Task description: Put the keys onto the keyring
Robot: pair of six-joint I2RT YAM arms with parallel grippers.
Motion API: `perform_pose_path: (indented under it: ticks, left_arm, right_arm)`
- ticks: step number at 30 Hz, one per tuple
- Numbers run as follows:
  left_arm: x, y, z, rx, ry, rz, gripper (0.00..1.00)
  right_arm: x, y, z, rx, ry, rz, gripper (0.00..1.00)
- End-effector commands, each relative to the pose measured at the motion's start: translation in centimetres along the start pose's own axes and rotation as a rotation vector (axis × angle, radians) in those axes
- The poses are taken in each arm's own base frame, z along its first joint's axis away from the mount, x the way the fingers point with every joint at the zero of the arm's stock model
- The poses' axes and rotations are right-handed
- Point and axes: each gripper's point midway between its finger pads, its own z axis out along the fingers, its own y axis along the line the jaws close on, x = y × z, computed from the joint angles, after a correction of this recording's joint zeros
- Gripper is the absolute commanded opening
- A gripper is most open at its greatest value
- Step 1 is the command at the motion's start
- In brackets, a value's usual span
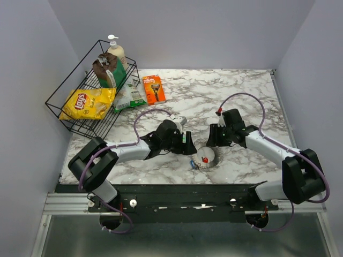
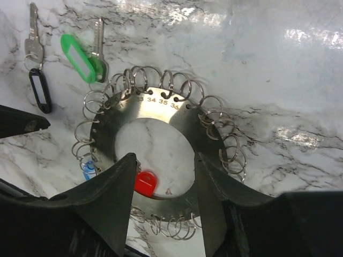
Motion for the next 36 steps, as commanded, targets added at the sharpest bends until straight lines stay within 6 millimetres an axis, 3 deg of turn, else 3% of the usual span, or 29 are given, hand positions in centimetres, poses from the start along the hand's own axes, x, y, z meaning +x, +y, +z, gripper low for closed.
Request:
perform_pose_path:
  ticks: [1, 6, 13, 20, 26, 36]
  left_arm:
    - [-2.5, 0.0, -0.4, -0.013, -0.085, 0.007, 0.83]
    - [-3.5, 1.1, -1.8, -0.053, -0.138, 0.013, 0.83]
    - [-5.8, 3.4, -6.3, -0.17, -0.291, 0.038, 0.84]
    - [-6.8, 5.7, -9.6, -0.22, -0.358, 0.018, 0.85]
    - [-6.0, 6.5, -9.8, -0.214, -0.338, 0.001, 0.86]
    - [-5.3, 6.8, -8.9, -0.193, -0.319, -0.021, 0.85]
  right_arm:
    - [-1.6, 2.0, -0.5, -0.076, -0.067, -0.005, 0.56]
    - [-2.3, 3.2, -0.5, -0.078, -0.094, -0.027, 0.56]
    - [-2.4, 5.2, 0.1, -0.099, -0.085, -0.055, 0.55]
    - [-2.9, 7.0, 1.7, -0.081, -0.081, -0.075, 0.52]
    - [-3.8, 6.6, 2.5, -0.038, -0.088, -0.068, 0.5]
    - [-3.4, 6.6, 3.3, -0.024, -0.059, -0.066, 0.45]
